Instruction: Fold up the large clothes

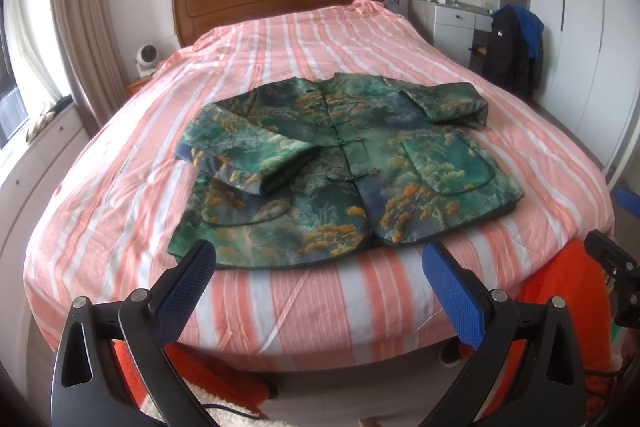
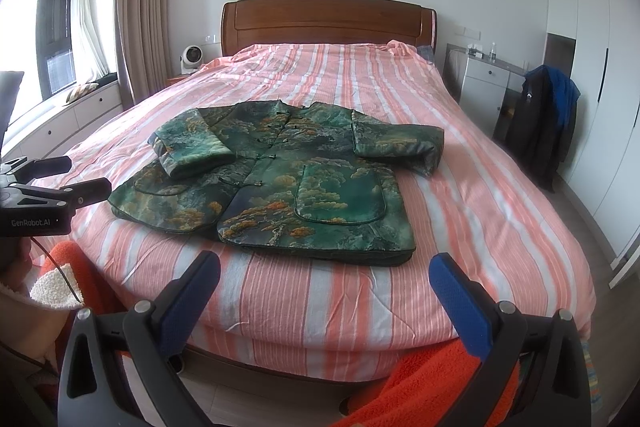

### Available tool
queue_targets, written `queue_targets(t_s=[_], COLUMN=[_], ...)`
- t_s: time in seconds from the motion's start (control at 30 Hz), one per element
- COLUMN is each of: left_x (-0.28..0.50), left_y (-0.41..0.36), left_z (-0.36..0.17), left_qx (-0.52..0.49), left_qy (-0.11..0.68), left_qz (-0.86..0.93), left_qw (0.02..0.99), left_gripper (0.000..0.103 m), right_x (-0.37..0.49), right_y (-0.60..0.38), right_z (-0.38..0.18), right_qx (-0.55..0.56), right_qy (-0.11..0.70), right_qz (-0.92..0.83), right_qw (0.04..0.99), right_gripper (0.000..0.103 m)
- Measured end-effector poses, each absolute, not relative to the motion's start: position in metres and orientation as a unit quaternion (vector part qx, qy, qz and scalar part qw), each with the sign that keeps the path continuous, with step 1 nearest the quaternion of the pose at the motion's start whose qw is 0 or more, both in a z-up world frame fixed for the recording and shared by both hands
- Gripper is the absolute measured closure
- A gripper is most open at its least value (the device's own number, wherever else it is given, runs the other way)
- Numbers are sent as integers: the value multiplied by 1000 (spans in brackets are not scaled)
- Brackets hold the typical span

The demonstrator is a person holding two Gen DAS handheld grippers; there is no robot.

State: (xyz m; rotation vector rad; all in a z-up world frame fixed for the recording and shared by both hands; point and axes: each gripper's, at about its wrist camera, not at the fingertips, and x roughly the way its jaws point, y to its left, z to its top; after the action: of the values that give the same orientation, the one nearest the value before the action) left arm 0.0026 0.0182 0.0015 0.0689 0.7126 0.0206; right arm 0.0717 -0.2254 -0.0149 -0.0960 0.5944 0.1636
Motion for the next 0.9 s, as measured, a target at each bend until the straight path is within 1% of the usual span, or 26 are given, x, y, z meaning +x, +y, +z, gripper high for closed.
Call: queue_targets(t_s=[0.9], left_x=[3], left_y=[18], left_z=[1], left_qx=[33], left_qy=[351], left_qz=[10], left_qw=[936], left_gripper=[0], right_x=[70], right_y=[-223], right_z=[-15], right_qx=[-48], right_qy=[290], right_qz=[80], right_qw=[952], right_gripper=[0])
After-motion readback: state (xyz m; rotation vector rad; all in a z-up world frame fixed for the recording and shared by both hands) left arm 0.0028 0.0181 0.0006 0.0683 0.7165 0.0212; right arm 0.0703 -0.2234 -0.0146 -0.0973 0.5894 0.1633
